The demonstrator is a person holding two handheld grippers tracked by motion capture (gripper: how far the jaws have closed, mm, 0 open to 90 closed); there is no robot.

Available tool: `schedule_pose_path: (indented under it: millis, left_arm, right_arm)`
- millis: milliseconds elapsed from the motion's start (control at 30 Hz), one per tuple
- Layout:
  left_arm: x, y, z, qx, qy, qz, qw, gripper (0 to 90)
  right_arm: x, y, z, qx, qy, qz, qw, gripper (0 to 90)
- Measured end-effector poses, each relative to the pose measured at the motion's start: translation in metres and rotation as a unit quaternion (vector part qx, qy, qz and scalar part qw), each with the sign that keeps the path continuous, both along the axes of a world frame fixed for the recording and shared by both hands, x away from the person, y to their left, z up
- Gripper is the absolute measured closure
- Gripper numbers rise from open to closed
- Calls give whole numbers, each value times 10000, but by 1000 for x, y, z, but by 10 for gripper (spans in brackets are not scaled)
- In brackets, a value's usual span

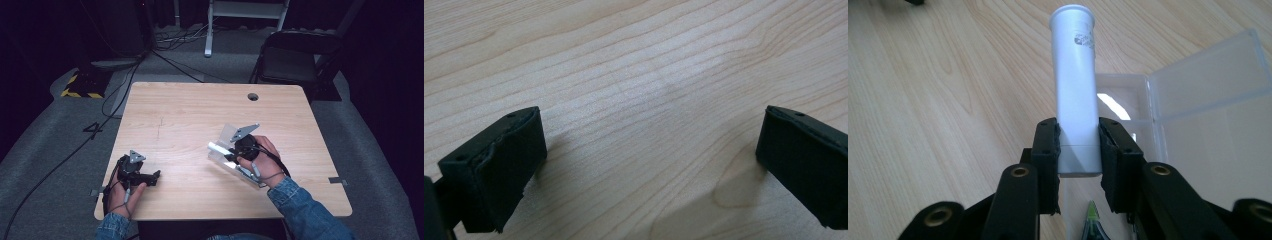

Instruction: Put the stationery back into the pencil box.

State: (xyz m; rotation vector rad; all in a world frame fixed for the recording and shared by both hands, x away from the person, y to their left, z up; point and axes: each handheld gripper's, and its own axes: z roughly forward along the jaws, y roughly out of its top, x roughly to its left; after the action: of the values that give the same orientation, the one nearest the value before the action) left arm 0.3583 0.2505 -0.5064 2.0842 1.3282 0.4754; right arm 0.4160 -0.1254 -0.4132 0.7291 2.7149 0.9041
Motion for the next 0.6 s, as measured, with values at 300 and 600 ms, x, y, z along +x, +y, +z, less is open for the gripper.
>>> schedule_pose_path:
  millis: [300, 600]
  left_arm:
    - [0, 0, 0, 2, 1, -1, 10000, 2]
    - [0, 0, 0, 5, -1, -1, 10000, 2]
  right_arm:
    - [2, -14, -8, -156, 89, -153, 9997, 718]
    - [1, -23, -15, -246, 175, -239, 9993, 718]
